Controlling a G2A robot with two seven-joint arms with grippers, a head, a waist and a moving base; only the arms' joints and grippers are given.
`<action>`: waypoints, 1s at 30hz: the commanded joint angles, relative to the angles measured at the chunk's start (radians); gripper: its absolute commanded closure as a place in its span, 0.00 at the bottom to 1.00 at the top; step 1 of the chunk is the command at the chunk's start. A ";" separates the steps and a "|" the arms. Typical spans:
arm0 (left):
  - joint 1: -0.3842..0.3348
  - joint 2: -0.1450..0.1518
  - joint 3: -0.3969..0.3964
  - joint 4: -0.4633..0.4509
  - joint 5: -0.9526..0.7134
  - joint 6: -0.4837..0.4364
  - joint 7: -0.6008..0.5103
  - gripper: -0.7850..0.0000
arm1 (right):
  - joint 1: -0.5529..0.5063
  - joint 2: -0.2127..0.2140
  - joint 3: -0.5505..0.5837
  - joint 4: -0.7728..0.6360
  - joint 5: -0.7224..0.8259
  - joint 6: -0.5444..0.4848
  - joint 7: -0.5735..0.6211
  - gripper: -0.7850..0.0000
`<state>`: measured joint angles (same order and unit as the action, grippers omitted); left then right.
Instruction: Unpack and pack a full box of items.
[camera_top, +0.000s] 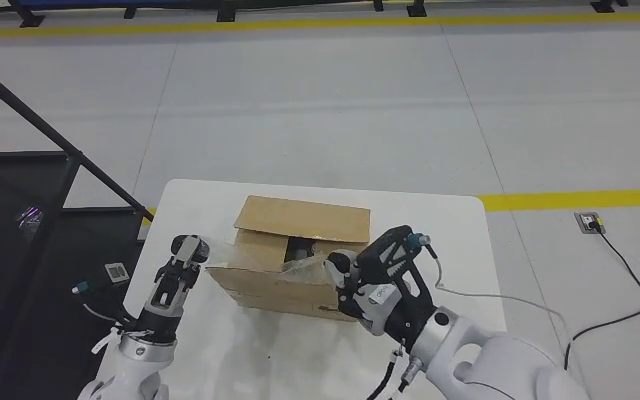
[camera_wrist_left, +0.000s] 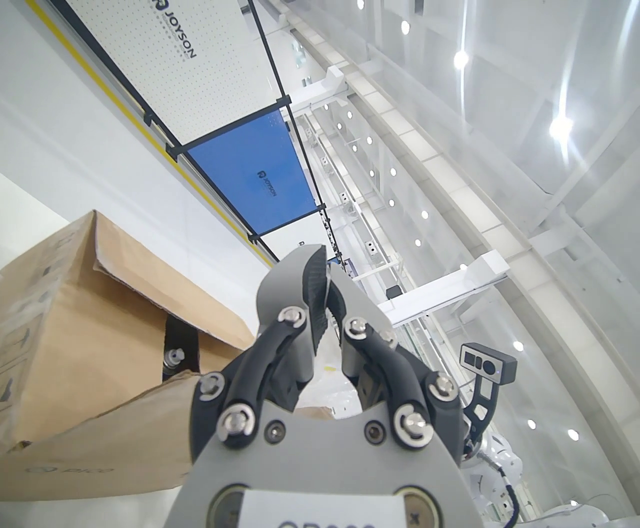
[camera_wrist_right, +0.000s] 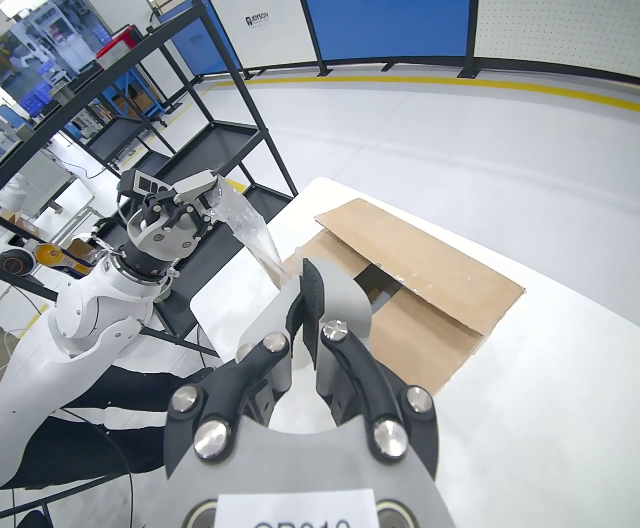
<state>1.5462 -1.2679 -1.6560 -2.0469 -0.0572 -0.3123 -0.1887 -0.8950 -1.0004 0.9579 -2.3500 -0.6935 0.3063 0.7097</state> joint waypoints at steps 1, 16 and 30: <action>0.005 0.000 -0.001 -0.002 -0.003 -0.005 -0.005 1.00 | -0.004 0.000 0.011 0.000 0.010 -0.029 0.007 1.00; 0.050 0.002 -0.032 -0.042 -0.106 -0.040 -0.041 1.00 | -0.057 -0.008 0.054 0.000 0.026 -0.185 -0.032 1.00; 0.058 0.007 -0.082 -0.029 -0.330 -0.031 -0.133 1.00 | -0.122 -0.009 0.110 0.000 0.030 -0.293 -0.052 1.00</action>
<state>1.6050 -1.2619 -1.7264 -2.0795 -0.3756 -0.3448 -0.3225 -1.0132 -1.0083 1.0673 -2.3500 -0.6618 0.0110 0.6606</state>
